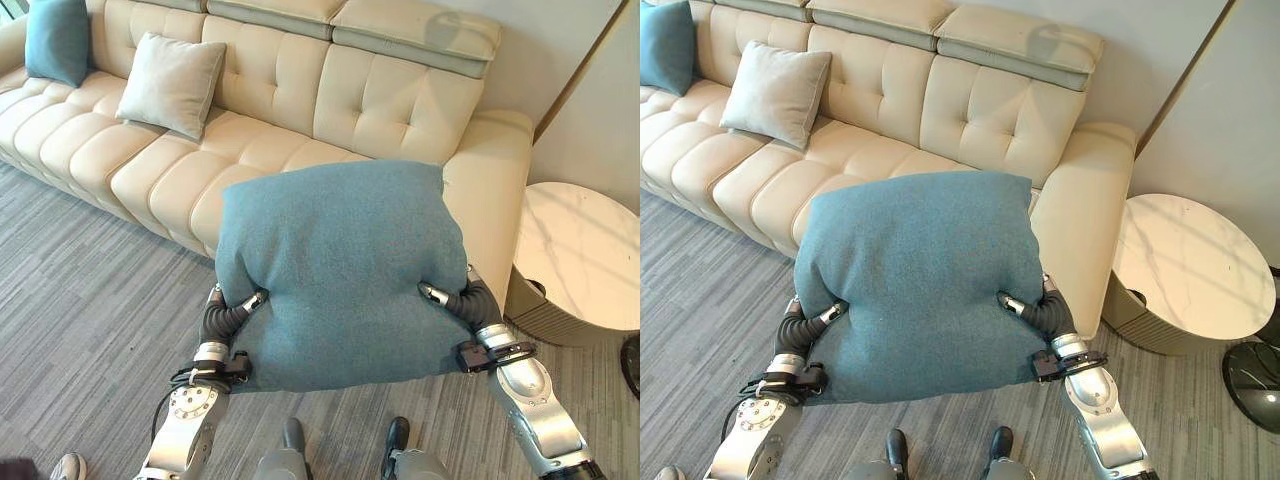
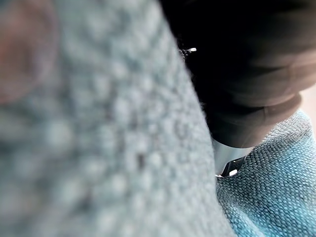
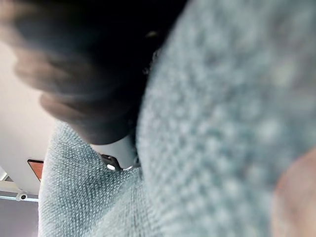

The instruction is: Pick up all the scattered cushions and arrange them neatly on the sofa.

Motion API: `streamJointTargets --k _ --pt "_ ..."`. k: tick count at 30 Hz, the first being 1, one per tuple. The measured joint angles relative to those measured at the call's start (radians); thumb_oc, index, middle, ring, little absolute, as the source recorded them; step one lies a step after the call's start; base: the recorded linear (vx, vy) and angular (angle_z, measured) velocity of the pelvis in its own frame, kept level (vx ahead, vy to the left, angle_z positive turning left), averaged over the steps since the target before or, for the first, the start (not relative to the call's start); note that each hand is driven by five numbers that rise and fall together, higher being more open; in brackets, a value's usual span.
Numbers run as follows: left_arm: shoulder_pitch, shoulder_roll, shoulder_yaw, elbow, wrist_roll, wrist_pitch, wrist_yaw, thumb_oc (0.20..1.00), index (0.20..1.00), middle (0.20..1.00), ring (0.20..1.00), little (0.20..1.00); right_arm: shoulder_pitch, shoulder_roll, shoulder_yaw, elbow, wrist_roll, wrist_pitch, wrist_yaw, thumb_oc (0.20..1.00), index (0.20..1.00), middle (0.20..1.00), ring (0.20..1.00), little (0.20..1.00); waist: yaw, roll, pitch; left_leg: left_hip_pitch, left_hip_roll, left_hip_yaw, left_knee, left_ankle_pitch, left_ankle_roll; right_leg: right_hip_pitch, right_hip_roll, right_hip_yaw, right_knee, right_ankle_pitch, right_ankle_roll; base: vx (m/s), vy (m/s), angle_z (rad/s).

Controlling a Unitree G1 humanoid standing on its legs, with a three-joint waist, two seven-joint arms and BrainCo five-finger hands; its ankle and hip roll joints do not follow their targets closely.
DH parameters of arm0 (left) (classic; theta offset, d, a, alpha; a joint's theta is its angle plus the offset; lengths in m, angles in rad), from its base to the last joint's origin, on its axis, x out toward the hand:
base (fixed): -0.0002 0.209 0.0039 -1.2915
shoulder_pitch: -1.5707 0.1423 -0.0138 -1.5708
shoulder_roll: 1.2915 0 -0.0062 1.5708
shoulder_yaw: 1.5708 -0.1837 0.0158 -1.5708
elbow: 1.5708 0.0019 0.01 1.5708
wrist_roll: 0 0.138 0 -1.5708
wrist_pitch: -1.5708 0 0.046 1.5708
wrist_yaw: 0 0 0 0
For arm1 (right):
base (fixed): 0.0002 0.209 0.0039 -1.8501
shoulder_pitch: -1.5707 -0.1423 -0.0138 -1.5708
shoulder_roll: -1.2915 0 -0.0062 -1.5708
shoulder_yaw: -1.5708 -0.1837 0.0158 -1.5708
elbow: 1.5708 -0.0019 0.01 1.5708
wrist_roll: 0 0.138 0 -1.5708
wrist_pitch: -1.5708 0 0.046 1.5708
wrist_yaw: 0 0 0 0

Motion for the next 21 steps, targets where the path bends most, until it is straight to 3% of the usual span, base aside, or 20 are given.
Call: streamJointTargets --k 1,3,5,6,7,10,11,13,14,15,16,17,19,20,21 --pt "-0.01 0.0 -0.002 0.013 0.0 0.0 0.0 0.2 0.2 0.2 0.2 0.2 0.0 -0.001 -0.001 0.0 0.0 0.003 0.0 0.2 0.2 0.2 0.2 0.2 0.0 0.003 0.001 -0.017 -0.012 -0.012 0.022 -0.029 0.03 -0.026 -0.019 0.002 0.051 -0.008 0.008 0.07 0.273 0.08" --pt "-0.019 -0.003 -0.01 0.036 0.0 0.001 -0.001 0.2 0.2 0.2 0.2 0.2 0.004 -0.013 -0.001 0.0 0.0 0.006 0.0 0.2 0.2 0.2 0.2 0.2 -0.014 0.02 -0.004 -0.051 -0.032 -0.046 0.075 -0.062 0.047 -0.088 -0.052 0.045 0.18 -0.04 0.026 0.09 0.197 0.2" --pt "-0.023 -0.001 -0.013 0.045 0.001 0.002 -0.006 0.2 0.2 0.2 0.2 0.2 0.016 -0.01 0.003 0.001 0.0 0.008 0.0 0.2 0.2 0.2 0.2 0.2 -0.033 0.024 -0.001 -0.065 -0.05 -0.083 0.091 -0.067 0.065 -0.153 -0.072 0.119 0.321 -0.048 0.016 0.19 0.169 0.46" --pt "-0.03 -0.001 -0.02 0.065 0.001 0.003 -0.009 0.2 0.2 0.2 0.2 0.2 0.037 -0.005 0.0 0.001 0.001 0.008 0.0 0.2 0.2 0.2 0.2 0.2 -0.052 0.026 -0.001 -0.056 -0.052 -0.12 0.084 -0.058 0.086 -0.21 -0.047 0.202 0.414 -0.116 0.037 0.15 0.099 0.69" --pt "-0.026 0.023 -0.016 0.077 0.0 0.006 -0.009 0.2 0.2 0.2 0.2 0.2 0.04 0.002 0.018 0.0 0.001 0.008 0.002 0.2 0.2 0.2 0.2 0.2 -0.05 0.017 0.003 -0.064 -0.054 -0.129 0.077 -0.058 0.089 -0.261 0.034 0.248 0.421 -0.17 0.029 0.3 0.123 0.72" --pt "-0.006 0.027 -0.017 0.078 0.0 0.008 -0.01 0.2 0.2 0.2 0.2 0.2 0.02 0.002 0.019 0.004 0.002 0.007 0.018 0.2 0.2 0.2 0.2 0.2 -0.054 -0.003 0.017 -0.065 -0.071 -0.14 0.082 -0.065 0.092 -0.313 0.121 0.235 0.296 -0.164 0.022 0.38 0.09 0.28" --pt "0.0 0.02 -0.025 0.08 0.001 0.012 -0.011 0.2 0.2 0.2 0.2 0.2 0.025 -0.003 0.013 0.006 0.008 0.007 0.02 0.2 0.2 0.2 0.2 0.2 -0.058 -0.001 0.023 -0.059 -0.082 -0.15 0.084 -0.076 0.083 -0.328 0.128 0.224 0.244 -0.124 0.008 0.52 0.049 0.45" --pt "-0.004 -0.014 -0.03 0.082 0.001 0.014 -0.011 0.2 0.2 0.2 0.2 0.2 0.03 -0.011 0.002 0.01 0.024 0.007 0.024 0.2 0.2 0.2 0.2 0.2 -0.062 0.028 0.042 -0.065 -0.067 -0.188 0.109 -0.098 0.064 -0.347 0.134 0.218 0.236 -0.13 0.054 0.41 -0.007 0.56" --pt "-0.002 -0.007 -0.037 0.08 0.002 0.014 -0.013 0.2 0.2 0.2 0.2 0.2 0.043 -0.01 -0.007 0.011 0.034 0.008 0.026 0.2 0.2 0.2 0.2 0.2 -0.079 0.015 0.046 -0.048 -0.081 -0.223 0.096 -0.109 0.045 -0.323 0.11 0.2 0.191 -0.116 0.059 0.41 -0.057 0.75" --pt "-0.005 -0.012 -0.04 0.089 0.003 0.019 -0.014 0.2 0.2 0.2 0.2 0.2 0.052 -0.008 -0.023 0.03 0.039 0.008 0.038 0.2 0.2 0.2 0.2 0.2 -0.088 0.023 0.047 -0.033 -0.082 -0.255 0.105 -0.117 0.018 -0.297 0.109 0.161 0.178 -0.095 0.049 0.43 -0.064 0.68" --pt "-0.004 -0.016 -0.046 0.088 0.003 0.022 -0.025 0.2 0.2 0.2 0.2 0.2 0.068 -0.01 -0.029 0.039 0.04 0.01 0.041 0.2 0.2 0.2 0.2 0.2 -0.089 0.023 0.049 -0.036 -0.088 -0.254 0.201 -0.151 -0.011 -0.275 0.112 0.144 0.176 -0.095 0.049 0.45 -0.075 0.32" --pt "0.007 -0.027 -0.046 0.088 0.003 0.023 -0.041 0.2 0.2 0.2 0.2 0.2 0.088 -0.021 -0.032 0.027 0.043 0.01 0.045 0.2 0.2 0.2 0.2 0.2 -0.092 0.033 0.045 -0.01 -0.1 -0.251 0.306 -0.208 -0.002 -0.248 0.121 0.131 0.184 -0.1 0.041 0.46 -0.074 0.09" --pt "0.02 -0.039 -0.052 0.081 0.006 0.023 -0.059 0.2 0.2 0.2 0.2 0.2 0.142 -0.037 -0.048 -0.004 0.06 0.009 0.049 0.2 0.2 0.2 0.2 0.2 -0.128 0.068 0.021 0.043 -0.099 -0.254 0.349 -0.266 -0.023 -0.218 0.151 0.084 0.183 -0.102 0.007 0.38 -0.103 0.3" --pt "0.007 -0.04 -0.052 0.071 0.006 0.021 -0.067 0.2 0.2 0.2 0.2 0.2 0.145 -0.035 -0.062 -0.012 0.065 0.004 0.051 0.2 0.2 0.2 0.2 0.2 -0.152 0.073 0.02 0.046 -0.098 -0.251 0.347 -0.269 -0.033 -0.214 0.165 0.067 0.183 -0.117 -0.033 0.35 -0.104 0.45" --pt "-0.007 -0.039 -0.055 0.072 0.006 0.021 -0.071 0.2 0.2 0.2 0.2 0.2 0.144 -0.036 -0.067 -0.01 0.069 0.004 0.051 0.2 0.2 0.2 0.2 0.2 -0.158 0.073 0.02 0.045 -0.092 -0.248 0.355 -0.264 -0.042 -0.214 0.172 0.064 0.182 -0.126 -0.048 0.34 -0.097 0.4"
